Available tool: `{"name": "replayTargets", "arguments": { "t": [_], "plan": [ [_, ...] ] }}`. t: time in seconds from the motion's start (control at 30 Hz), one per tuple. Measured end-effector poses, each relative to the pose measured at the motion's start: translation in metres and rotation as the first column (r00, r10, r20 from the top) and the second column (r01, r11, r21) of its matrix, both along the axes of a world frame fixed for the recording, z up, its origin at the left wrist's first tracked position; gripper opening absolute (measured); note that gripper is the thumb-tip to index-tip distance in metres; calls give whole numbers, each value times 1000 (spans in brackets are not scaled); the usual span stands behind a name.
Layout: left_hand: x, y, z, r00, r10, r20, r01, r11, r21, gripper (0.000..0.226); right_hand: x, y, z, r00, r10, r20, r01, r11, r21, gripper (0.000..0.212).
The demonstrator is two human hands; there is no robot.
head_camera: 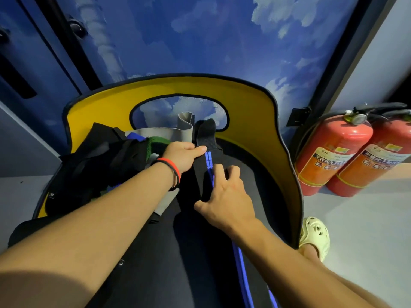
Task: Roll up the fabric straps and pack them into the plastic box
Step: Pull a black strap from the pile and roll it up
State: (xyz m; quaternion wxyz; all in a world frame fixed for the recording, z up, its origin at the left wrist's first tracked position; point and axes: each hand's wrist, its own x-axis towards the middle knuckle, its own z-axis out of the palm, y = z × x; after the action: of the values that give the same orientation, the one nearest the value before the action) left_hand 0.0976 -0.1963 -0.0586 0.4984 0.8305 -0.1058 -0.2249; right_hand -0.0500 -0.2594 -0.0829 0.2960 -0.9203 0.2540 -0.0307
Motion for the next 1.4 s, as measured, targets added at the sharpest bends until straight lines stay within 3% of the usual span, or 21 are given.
{"name": "replayTargets", "arguments": {
  "t": [0.13,0.3,0.47,0.63,0.7,0.77,0.93,1.03,1.13,1.2,1.3,1.4],
  "plan": [
    [23,-32,-24,994,-41,101,34,997,72,22,11,-7,-16,986,20,-163,-37,994,-102,98],
    [50,-66,-41,982,-91,169,57,980,193,37,24,-6,-27,978,-21,-209,-19,982,-187,76],
    [60,-76,-50,980,-39,193,-6,974,228,16,34,-3,-38,974,-38,-222,-26,961,-275,84],
    [51,-63,-36,970,-32,239,13,997,80,54,36,2,-42,981,-65,-185,11,960,-279,86],
    [39,-45,-28,907,-121,404,83,991,109,44,35,2,-42,981,-68,-179,18,963,-270,84],
    [22,-24,-26,850,-242,469,168,966,194,22,32,2,-40,980,-62,-187,13,968,-252,84],
    [-16,21,-29,901,-318,296,220,921,320,30,17,6,-28,954,-30,-298,-44,970,-240,102],
    [-33,36,-33,940,-259,221,193,940,280,30,-1,12,-21,946,-25,-322,-53,972,-229,118],
    [-57,48,-42,980,-189,55,175,964,198,29,-18,14,-17,952,-13,-307,-34,989,-147,124],
    [-75,54,-48,980,-196,-14,195,961,198,37,-29,12,-16,965,-29,-261,8,997,-83,110],
    [-95,59,-55,981,-192,30,180,956,234,51,-47,9,-15,971,-37,-237,23,998,-64,78],
    [-105,55,-57,989,-140,47,126,965,228,55,-60,10,-18,974,-18,-226,-2,996,-88,58]
  ]
}}
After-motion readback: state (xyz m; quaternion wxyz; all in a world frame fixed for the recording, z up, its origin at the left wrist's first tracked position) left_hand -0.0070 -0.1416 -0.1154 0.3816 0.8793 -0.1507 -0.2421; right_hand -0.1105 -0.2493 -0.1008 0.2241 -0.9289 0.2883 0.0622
